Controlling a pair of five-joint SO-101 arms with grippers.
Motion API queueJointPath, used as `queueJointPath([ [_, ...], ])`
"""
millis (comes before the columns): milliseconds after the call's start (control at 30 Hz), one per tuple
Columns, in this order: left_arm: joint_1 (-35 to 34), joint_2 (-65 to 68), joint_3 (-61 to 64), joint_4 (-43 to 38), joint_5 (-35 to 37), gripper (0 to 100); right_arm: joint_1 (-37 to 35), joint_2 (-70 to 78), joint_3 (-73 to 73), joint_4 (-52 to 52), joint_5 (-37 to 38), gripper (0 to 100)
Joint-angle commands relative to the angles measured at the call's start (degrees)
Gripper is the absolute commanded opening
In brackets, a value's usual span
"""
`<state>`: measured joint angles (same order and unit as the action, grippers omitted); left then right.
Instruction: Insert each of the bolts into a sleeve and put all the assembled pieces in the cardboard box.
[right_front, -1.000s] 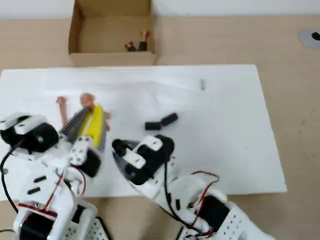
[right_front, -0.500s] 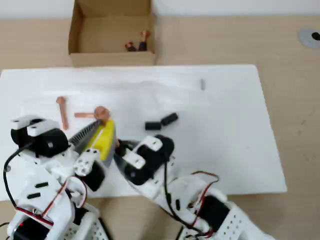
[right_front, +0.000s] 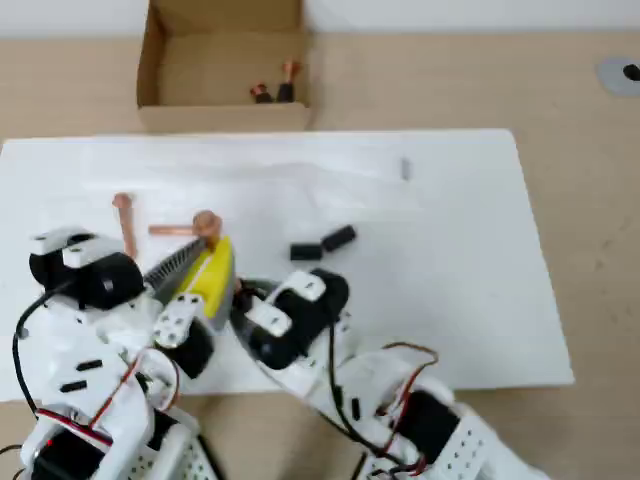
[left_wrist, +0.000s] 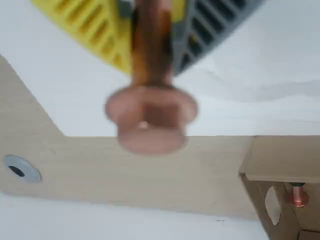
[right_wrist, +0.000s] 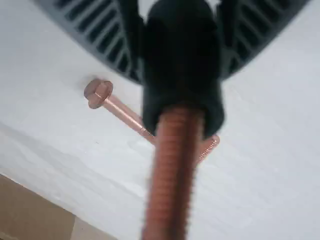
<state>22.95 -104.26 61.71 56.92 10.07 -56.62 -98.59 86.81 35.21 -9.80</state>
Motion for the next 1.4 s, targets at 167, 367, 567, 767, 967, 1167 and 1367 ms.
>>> queueJointPath([
  [167,0.7,-0.31,3.69,-3.87,-3.52,1,-0.66,-0.92,-3.74,-1.14,-0.53,0.9],
  [367,1.14,-0.31,3.16,-2.02,-3.52,1,1.63,-0.84,-4.53,-1.32,-0.62,0.9],
  [567,1.14,-0.31,-1.23,3.34,-3.52,1,5.93,-0.75,-6.37,-1.05,-0.62,0.9],
  [767,3.08,-0.22,-3.43,6.33,-8.0,1,6.11,-0.75,-6.46,-1.05,-3.87,0.9],
  [967,11.6,-0.22,-4.66,10.11,-10.11,1,5.85,-0.75,-6.37,-1.05,-4.13,0.9],
  [1167,12.13,-0.13,-5.01,11.69,-9.93,10,5.93,-0.75,-6.11,-0.97,-4.13,0.9],
  [1367,6.51,0.04,-5.98,14.51,-12.75,12,6.2,-0.75,-4.97,-0.97,-4.04,0.9],
])
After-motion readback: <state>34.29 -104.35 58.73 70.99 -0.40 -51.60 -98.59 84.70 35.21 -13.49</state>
